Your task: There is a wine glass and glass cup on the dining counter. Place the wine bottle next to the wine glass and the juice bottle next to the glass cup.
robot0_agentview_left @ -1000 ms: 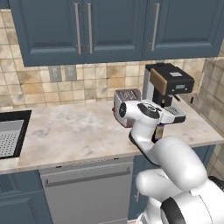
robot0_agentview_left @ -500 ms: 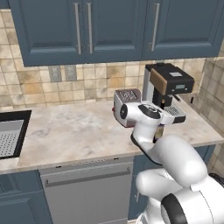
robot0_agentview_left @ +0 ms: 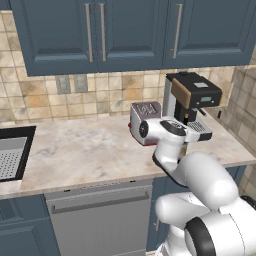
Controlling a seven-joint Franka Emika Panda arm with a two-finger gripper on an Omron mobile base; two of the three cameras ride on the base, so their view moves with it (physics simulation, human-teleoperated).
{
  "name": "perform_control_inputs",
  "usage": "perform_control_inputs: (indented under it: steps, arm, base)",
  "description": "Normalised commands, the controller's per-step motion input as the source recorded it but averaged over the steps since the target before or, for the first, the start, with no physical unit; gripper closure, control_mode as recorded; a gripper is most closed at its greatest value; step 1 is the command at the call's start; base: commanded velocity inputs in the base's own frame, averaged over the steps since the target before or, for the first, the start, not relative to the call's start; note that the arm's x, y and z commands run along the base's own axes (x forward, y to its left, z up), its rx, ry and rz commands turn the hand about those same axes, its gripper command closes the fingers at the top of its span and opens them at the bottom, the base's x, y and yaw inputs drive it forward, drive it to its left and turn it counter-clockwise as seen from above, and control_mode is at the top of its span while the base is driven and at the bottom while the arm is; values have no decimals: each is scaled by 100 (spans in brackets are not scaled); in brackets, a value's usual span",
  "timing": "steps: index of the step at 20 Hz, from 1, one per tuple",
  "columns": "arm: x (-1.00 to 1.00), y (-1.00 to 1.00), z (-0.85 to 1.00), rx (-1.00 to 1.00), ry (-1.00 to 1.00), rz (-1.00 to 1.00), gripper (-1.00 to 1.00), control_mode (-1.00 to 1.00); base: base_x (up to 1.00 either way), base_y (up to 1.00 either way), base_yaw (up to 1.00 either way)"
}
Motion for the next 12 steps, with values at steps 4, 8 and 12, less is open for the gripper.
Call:
perform_control_inputs:
  steps: [4,8,12]
  arm:
    - [6,-7,-10,0,1,5,-100,-100]
    - [7,-6,-11,0,1,5,-100,-100]
    - [9,-7,-9,0,0,4,-100,-100]
  base:
    - [0,0,0]
    - [0,0,0]
    - [0,0,0]
